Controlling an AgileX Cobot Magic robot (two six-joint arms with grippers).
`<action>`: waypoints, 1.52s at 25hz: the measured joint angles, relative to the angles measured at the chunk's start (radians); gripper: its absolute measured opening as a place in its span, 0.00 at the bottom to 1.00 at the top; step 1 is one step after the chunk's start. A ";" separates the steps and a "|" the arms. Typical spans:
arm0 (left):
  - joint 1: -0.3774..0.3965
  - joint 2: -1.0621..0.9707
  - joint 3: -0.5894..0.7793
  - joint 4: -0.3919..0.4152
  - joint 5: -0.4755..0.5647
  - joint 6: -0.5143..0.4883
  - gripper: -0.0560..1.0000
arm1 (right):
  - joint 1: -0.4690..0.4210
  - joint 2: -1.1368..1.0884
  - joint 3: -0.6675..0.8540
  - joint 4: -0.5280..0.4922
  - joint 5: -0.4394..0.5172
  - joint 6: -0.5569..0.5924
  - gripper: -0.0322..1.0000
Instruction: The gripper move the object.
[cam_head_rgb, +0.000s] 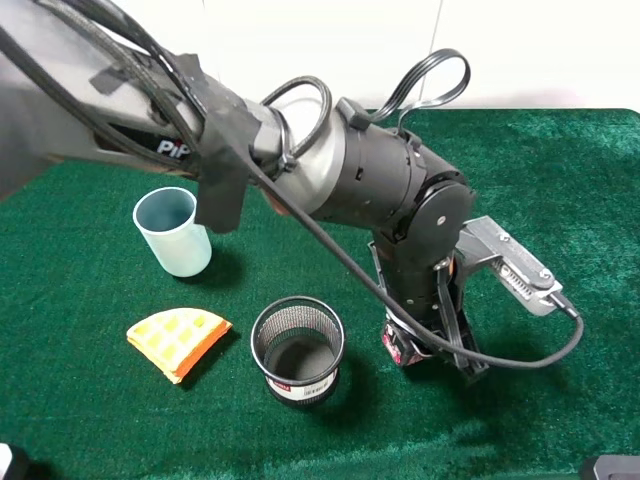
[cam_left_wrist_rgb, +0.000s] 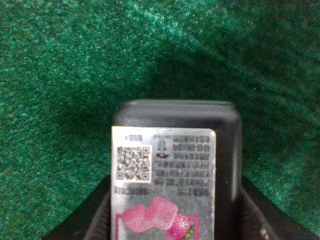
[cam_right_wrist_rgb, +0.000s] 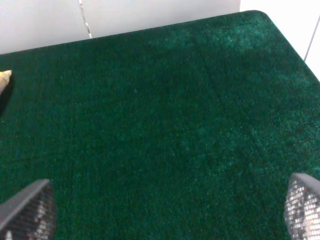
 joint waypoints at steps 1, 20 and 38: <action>0.000 0.000 0.004 0.000 0.000 0.001 0.50 | 0.000 0.000 0.000 0.000 0.000 0.000 0.70; 0.000 0.001 0.008 0.000 -0.004 0.004 0.77 | 0.000 0.000 0.000 0.000 0.000 0.000 0.70; 0.000 -0.056 0.008 0.000 -0.030 0.004 0.94 | 0.000 0.000 0.000 0.001 0.000 0.000 0.70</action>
